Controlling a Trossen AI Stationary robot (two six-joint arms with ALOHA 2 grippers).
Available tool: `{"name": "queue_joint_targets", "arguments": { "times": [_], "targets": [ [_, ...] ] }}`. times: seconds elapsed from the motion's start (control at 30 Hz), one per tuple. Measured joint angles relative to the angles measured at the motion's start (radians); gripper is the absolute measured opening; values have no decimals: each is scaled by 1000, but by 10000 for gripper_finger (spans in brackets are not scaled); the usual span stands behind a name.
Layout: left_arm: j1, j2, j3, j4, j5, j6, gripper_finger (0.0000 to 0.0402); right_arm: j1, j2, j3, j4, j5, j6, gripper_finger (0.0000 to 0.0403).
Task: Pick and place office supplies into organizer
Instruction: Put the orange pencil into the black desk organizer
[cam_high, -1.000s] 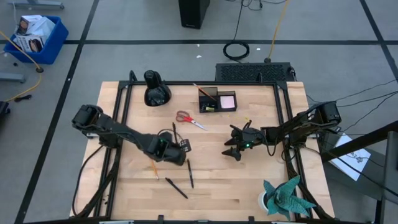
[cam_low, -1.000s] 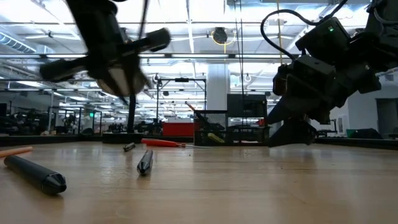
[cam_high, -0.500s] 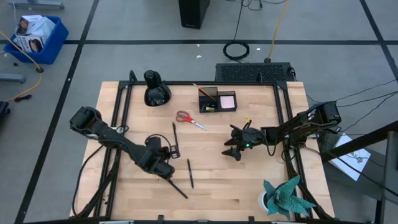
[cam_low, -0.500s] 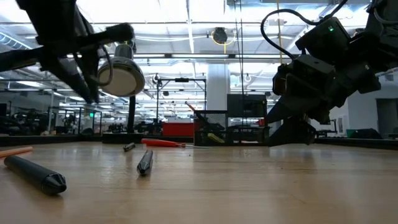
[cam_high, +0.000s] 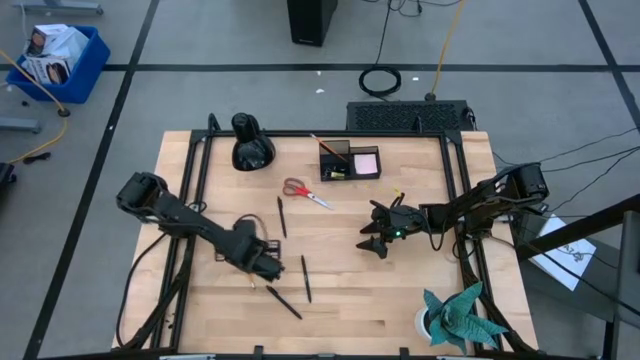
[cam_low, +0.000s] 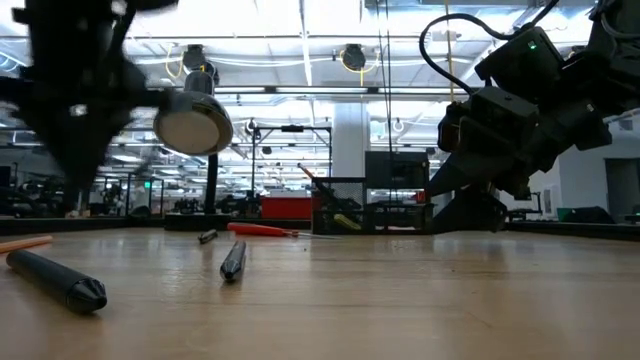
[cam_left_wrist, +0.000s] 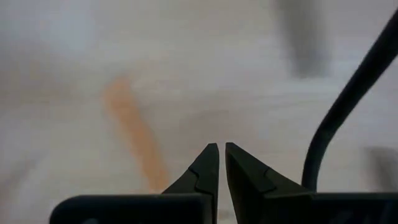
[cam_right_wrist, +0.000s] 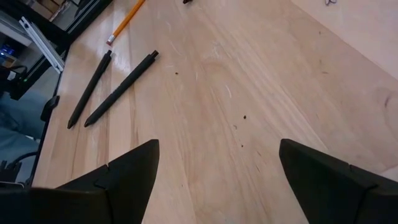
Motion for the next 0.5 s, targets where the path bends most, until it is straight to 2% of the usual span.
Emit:
{"name": "queue_joint_targets", "arguments": {
  "times": [0.07, 0.2, 0.3, 0.4, 0.5],
  "targets": [
    [6, 18, -3, -105, 58, -82, 35, 0, 0, 0, 0, 0, 0, 325],
    [-24, 35, -3, -250, 52, -171, 35, 0, 0, 0, 0, 0, 0, 325],
    [-40, 34, -3, -311, -36, -131, 35, 0, 0, 0, 0, 0, 0, 325],
    [-48, 34, -3, -305, -65, -79, 35, 0, 0, 0, 0, 0, 0, 325],
    [-52, 34, -2, -242, -32, -61, 35, 0, 0, 0, 0, 0, 0, 325]
  ]
}}
